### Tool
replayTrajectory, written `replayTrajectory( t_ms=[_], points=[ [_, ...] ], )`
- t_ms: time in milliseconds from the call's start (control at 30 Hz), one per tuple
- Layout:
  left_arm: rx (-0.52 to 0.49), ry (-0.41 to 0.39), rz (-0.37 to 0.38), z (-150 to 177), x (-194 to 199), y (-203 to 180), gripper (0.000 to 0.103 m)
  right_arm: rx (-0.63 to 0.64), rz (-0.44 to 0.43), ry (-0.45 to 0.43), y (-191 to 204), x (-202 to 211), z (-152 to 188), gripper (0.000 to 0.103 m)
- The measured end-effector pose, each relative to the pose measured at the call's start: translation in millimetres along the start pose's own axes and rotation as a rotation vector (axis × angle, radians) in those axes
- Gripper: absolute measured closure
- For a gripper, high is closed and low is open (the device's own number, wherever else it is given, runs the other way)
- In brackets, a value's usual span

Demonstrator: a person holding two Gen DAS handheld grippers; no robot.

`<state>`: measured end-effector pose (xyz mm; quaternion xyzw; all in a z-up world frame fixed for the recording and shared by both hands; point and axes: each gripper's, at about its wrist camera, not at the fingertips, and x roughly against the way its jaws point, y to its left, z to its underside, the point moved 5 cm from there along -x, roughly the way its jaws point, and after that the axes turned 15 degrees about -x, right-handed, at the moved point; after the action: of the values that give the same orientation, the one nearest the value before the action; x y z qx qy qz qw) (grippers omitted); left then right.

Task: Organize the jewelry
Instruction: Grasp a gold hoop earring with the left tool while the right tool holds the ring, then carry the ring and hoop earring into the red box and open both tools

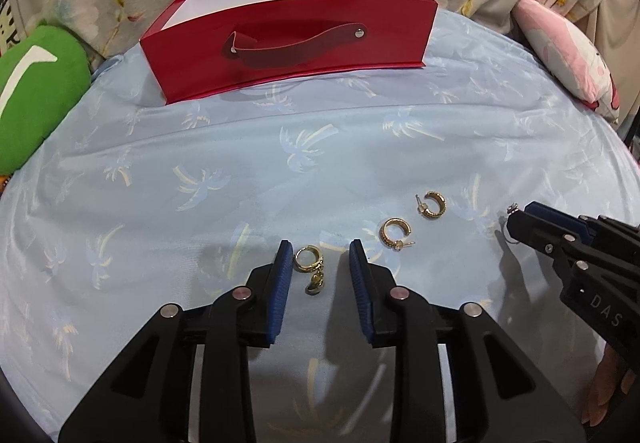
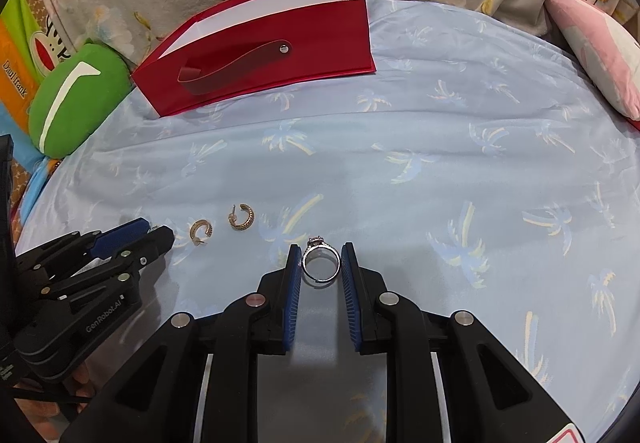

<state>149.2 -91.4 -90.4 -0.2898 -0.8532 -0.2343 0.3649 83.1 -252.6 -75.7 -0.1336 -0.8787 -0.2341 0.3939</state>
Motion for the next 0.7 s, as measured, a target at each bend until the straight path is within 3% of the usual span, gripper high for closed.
replayTrajectory(
  t_ms=[100, 200, 700],
  points=[
    [-0.01, 0.006, -0.009, 0, 1, -1, 0.077, -0.003, -0.004, -0.002, 0, 1, 0, 0.084],
    [-0.006, 0.008, -0.003, 3, 3, -1, 0.089, -0.007, -0.01, -0.007, 1, 5, 0, 0.084],
    [0.094, -0.046, 0.034, 9, 44, 19, 0.089, 0.001, -0.064, -0.047, 13, 35, -9, 0.084]
  ],
)
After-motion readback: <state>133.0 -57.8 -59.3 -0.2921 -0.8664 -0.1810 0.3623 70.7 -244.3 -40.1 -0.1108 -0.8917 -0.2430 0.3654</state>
